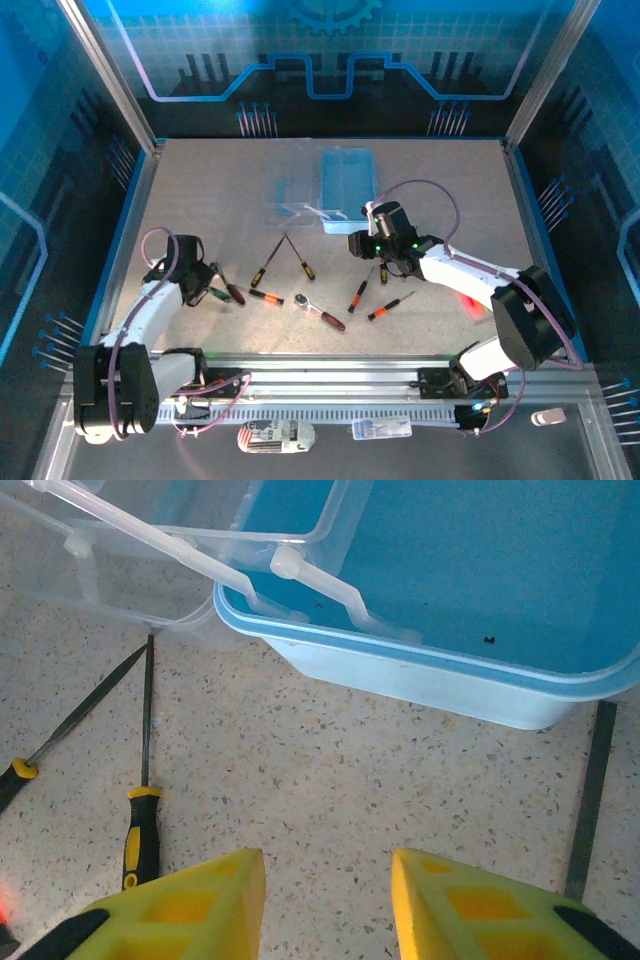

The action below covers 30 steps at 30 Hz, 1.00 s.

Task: Pack the tool kit

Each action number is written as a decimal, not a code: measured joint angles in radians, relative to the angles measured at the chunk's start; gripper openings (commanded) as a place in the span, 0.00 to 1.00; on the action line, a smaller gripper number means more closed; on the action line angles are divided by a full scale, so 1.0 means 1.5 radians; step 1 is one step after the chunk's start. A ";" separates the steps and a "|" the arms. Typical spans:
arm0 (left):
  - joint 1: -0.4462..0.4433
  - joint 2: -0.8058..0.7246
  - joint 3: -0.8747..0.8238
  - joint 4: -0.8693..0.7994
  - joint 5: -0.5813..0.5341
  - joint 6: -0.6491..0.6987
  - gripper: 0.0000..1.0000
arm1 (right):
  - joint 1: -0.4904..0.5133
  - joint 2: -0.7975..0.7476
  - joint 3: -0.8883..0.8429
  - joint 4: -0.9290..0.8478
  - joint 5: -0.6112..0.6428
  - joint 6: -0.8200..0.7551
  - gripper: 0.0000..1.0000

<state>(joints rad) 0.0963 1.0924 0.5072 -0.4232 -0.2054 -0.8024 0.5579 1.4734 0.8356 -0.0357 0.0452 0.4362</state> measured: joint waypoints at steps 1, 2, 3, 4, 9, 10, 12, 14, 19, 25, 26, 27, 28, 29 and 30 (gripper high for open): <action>0.000 -0.003 0.000 -0.001 0.000 0.001 0.04 | 0.000 0.000 0.000 0.000 0.000 0.000 0.40; 0.000 -0.005 0.001 -0.001 0.000 0.004 0.04 | 0.000 0.000 0.000 0.000 0.000 0.000 0.40; 0.000 -0.007 0.004 -0.004 0.001 0.008 0.02 | 0.000 0.000 0.000 0.000 0.000 0.000 0.40; 0.000 -0.008 0.009 -0.009 0.005 0.011 0.01 | 0.000 0.000 0.000 0.000 0.000 -0.001 0.41; -0.005 -0.014 0.065 -0.017 0.026 0.024 0.00 | 0.000 -0.011 0.000 0.000 -0.008 -0.005 0.47; -0.009 -0.014 0.082 -0.016 0.029 0.028 0.00 | 0.000 -0.014 0.000 -0.001 -0.012 -0.006 0.49; -0.019 -0.010 0.117 -0.013 0.035 0.031 0.00 | 0.000 -0.019 0.003 -0.007 -0.023 -0.009 0.52; -0.034 -0.005 0.147 -0.003 0.039 0.032 0.00 | 0.000 -0.020 0.013 -0.024 -0.035 -0.012 0.53; -0.093 0.010 0.180 0.036 0.062 0.034 0.00 | 0.000 -0.037 0.037 -0.056 -0.056 -0.017 0.53; -0.154 0.041 0.183 0.089 0.112 0.041 0.00 | 0.001 -0.042 0.068 -0.091 -0.087 -0.023 0.53; -0.160 0.045 0.183 0.099 0.124 0.044 0.00 | 0.002 -0.042 0.075 -0.097 -0.090 -0.023 0.53; -0.166 0.049 0.183 0.110 0.134 0.047 0.00 | 0.004 -0.041 0.082 -0.104 -0.093 -0.023 0.53; -0.170 0.053 0.183 0.119 0.143 0.049 0.00 | 0.007 -0.040 0.091 -0.109 -0.096 -0.023 0.53; -0.173 0.056 0.183 0.127 0.151 0.050 0.00 | 0.010 -0.038 0.098 -0.114 -0.100 -0.023 0.53; -0.178 0.060 0.183 0.135 0.160 0.051 0.00 | 0.015 -0.035 0.108 -0.118 -0.105 -0.023 0.53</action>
<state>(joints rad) -0.1699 1.1816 0.7811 -0.2203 0.0341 -0.7258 0.5804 1.4208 0.9974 -0.2131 -0.1123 0.4011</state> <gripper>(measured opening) 0.081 0.525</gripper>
